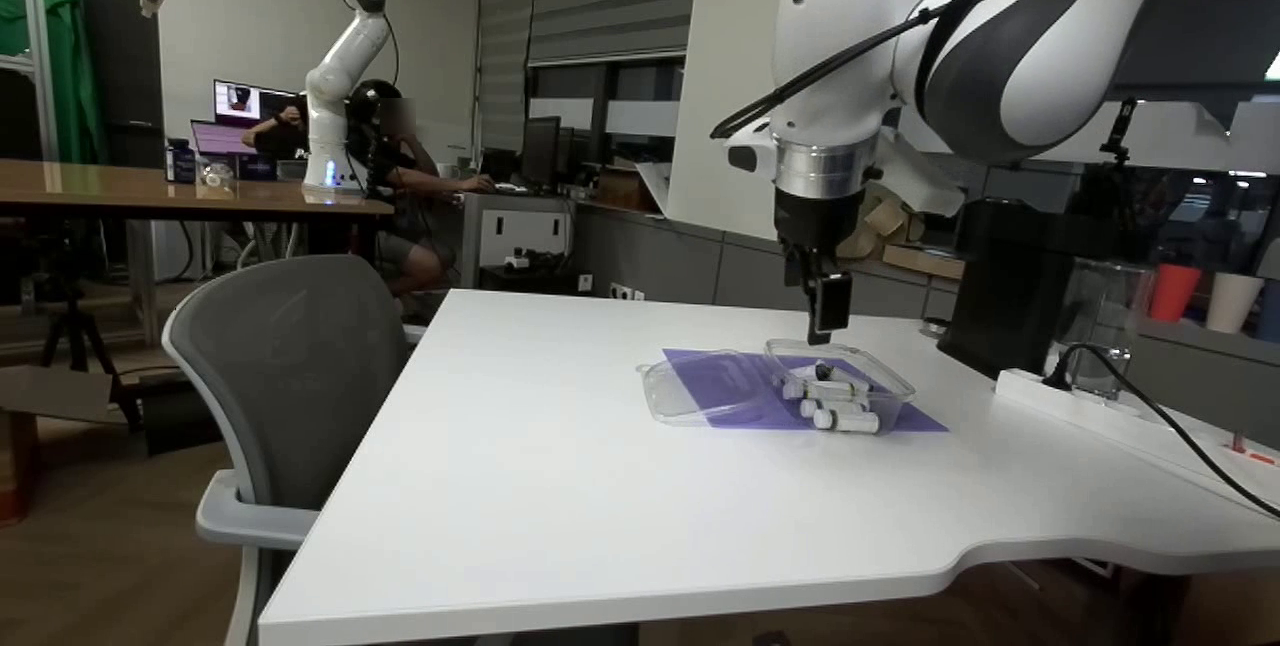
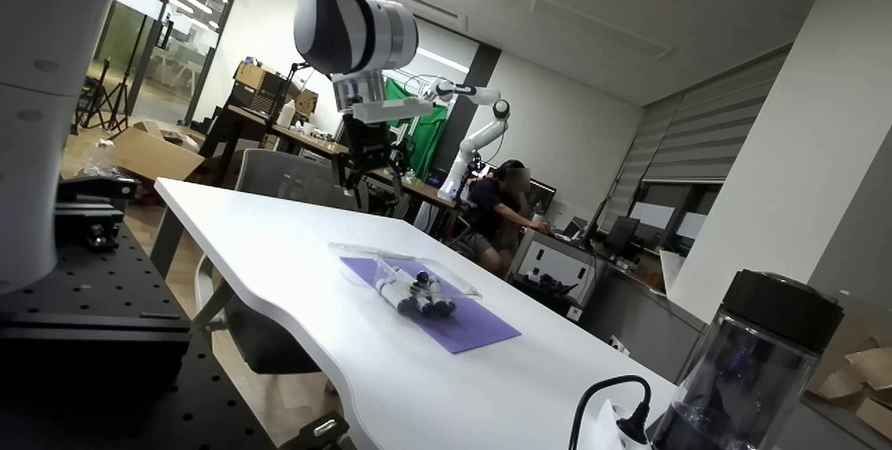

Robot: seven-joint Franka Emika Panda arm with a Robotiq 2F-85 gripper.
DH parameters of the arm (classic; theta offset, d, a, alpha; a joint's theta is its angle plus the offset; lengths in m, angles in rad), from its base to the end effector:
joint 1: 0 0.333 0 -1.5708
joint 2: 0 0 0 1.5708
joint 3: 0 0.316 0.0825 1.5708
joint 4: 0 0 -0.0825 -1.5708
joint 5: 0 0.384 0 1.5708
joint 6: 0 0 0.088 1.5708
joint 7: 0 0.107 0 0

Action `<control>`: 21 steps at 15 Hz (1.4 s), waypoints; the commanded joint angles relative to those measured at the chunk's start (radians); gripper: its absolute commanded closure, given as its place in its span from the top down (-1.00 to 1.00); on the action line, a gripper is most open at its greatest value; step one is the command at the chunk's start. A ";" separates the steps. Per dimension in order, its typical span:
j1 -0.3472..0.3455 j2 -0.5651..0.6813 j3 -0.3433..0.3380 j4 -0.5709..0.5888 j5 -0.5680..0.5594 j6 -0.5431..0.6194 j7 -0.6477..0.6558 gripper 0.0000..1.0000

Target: Close the plastic container.

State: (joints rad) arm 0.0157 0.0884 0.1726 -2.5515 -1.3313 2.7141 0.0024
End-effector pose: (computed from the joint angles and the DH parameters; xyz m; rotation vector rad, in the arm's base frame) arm 0.4245 0.1175 0.2313 1.9804 1.6796 0.1605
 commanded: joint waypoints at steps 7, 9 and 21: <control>0.083 0.332 0.005 0.218 -0.290 -0.075 0.187 1.00; 0.089 0.378 0.006 0.248 -0.344 -0.074 0.214 1.00; 0.061 0.475 0.097 0.322 -0.922 -0.168 0.694 1.00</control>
State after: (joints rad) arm 0.1074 0.5606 0.2124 -2.2342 -2.1109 2.6209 0.5517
